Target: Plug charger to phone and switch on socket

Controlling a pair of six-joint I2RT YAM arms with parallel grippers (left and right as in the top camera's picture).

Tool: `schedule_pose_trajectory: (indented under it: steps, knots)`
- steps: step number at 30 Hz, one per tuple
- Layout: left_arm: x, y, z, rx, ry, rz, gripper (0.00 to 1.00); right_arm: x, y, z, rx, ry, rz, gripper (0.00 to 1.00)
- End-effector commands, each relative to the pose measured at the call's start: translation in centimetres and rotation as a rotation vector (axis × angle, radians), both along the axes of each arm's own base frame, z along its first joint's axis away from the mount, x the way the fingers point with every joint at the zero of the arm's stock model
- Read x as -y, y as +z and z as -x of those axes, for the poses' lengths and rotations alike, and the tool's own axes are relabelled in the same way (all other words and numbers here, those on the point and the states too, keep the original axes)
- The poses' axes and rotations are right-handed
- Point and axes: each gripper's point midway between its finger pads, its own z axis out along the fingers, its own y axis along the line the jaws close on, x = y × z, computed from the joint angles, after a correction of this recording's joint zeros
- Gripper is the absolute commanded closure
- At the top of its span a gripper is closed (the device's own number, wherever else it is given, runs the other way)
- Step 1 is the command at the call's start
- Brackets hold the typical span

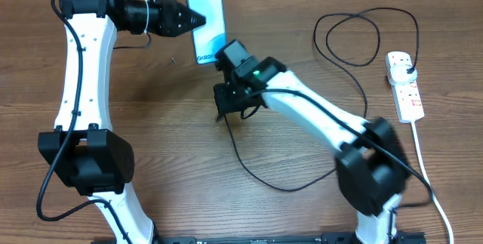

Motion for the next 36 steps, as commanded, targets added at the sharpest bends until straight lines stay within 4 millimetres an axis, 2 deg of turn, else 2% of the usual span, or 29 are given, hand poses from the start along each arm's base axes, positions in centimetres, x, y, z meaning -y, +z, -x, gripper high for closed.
schedule_pose_trajectory:
  steps: [1,9,14,16,19,21,24,31,34,36]
  knots:
    - [0.8,2.4,0.6,0.125,-0.084,0.091,0.96,-0.5,7.1,0.5,0.121,0.043,-0.122,0.96]
    - [0.8,2.7,0.6,0.112,-0.083,0.11,0.96,0.6,10.6,1.8,0.159,0.036,-0.141,0.96]
    - [0.1,3.1,-0.3,0.053,-0.034,0.132,0.96,4.1,14.1,1.8,0.268,-0.073,-0.08,0.96]
    - [-0.2,3.4,-0.7,0.028,-0.012,0.143,0.96,4.7,14.6,2.0,0.28,-0.082,-0.07,0.96]
    - [0.0,4.5,-0.5,0.027,-0.036,0.198,0.96,5.0,14.3,2.4,0.262,-0.08,-0.054,0.96]
    - [0.3,6.1,0.5,0.049,-0.108,0.285,0.96,5.1,13.9,2.5,0.25,-0.08,-0.044,0.96]
    - [0.5,7.3,1.4,0.047,-0.163,0.355,0.96,4.9,14.0,2.4,0.257,-0.081,-0.049,0.96]
    - [0.4,7.1,1.2,0.016,-0.146,0.347,0.96,5.1,14.5,1.5,0.294,-0.106,-0.05,0.96]
    - [0.3,6.4,0.7,-0.019,-0.104,0.311,0.96,5.0,14.9,1.4,0.295,-0.122,-0.062,0.96]
    - [0.3,6.3,0.6,-0.019,-0.101,0.306,0.96,4.8,16.1,1.3,0.318,-0.124,-0.084,0.96]
